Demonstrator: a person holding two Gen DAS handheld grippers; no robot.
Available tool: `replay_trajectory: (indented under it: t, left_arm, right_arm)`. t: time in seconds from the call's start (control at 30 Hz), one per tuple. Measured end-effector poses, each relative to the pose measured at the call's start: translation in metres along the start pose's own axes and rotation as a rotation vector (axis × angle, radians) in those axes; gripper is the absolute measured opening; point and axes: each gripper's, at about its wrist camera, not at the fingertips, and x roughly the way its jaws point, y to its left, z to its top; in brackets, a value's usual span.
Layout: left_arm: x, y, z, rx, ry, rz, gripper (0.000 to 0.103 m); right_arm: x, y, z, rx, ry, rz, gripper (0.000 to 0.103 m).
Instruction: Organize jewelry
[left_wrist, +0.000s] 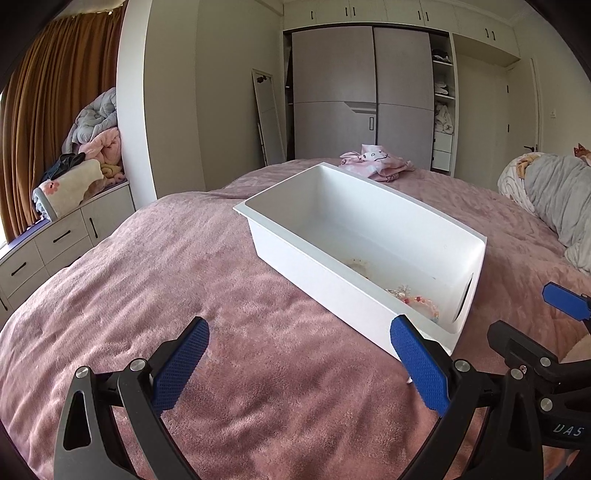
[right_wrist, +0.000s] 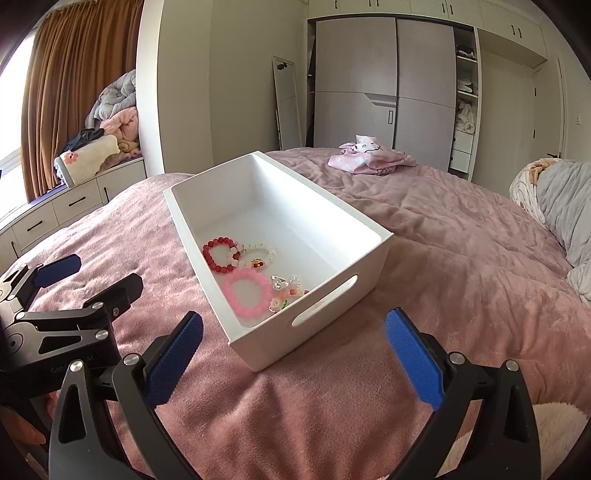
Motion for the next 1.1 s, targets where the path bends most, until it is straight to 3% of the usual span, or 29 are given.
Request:
replay_trajectory:
  t: [1.1]
  left_arm:
    - [0.0013,-0.0061,-0.0005,0.046,0.002,0.009,0.099]
  right_arm:
    - [0.0006,-0.0026,0.0014,0.019,0.003,0.0,0.098]
